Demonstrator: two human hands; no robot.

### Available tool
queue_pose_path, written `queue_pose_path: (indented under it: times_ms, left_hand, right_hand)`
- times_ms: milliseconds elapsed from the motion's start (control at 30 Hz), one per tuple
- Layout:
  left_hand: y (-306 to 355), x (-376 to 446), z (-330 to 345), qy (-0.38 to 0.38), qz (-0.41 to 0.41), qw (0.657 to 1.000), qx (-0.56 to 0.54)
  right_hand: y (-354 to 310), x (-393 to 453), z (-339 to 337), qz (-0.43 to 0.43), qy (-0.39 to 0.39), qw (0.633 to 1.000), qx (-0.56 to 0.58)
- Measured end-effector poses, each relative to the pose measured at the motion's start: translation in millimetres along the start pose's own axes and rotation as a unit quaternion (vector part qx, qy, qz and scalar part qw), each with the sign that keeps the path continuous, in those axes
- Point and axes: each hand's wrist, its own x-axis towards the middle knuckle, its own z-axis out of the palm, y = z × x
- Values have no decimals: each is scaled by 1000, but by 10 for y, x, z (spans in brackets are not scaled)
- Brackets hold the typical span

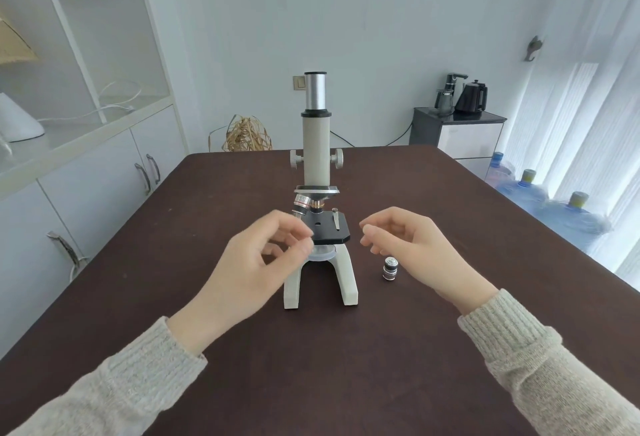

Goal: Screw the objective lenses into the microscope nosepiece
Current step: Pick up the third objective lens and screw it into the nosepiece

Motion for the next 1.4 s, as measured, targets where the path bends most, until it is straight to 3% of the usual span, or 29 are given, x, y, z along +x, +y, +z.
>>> queue_pose_path:
  times_ms: [167,600,933,1133,1400]
  left_hand:
    - [-59,-89,97,-69,-15,997,-1]
    - [-273,-241,265,-159,-57,986,11]
    - [-388,-296,278,-164,-99,981,-32]
    - [-402,-316,271,-165,-102,980,-34]
    - [-395,-327,274,-168,-99,980,-26]
  right_hand:
    - [146,-88,-41,20,6,1000,-11]
    - [502,-241,-67,44,-10,996,-77]
    - [682,-224,-97,45,27,991,-126]
    - [742,-140,-117,81,29,974,-208]
    - [797,41,-86,142,15,966,-216]
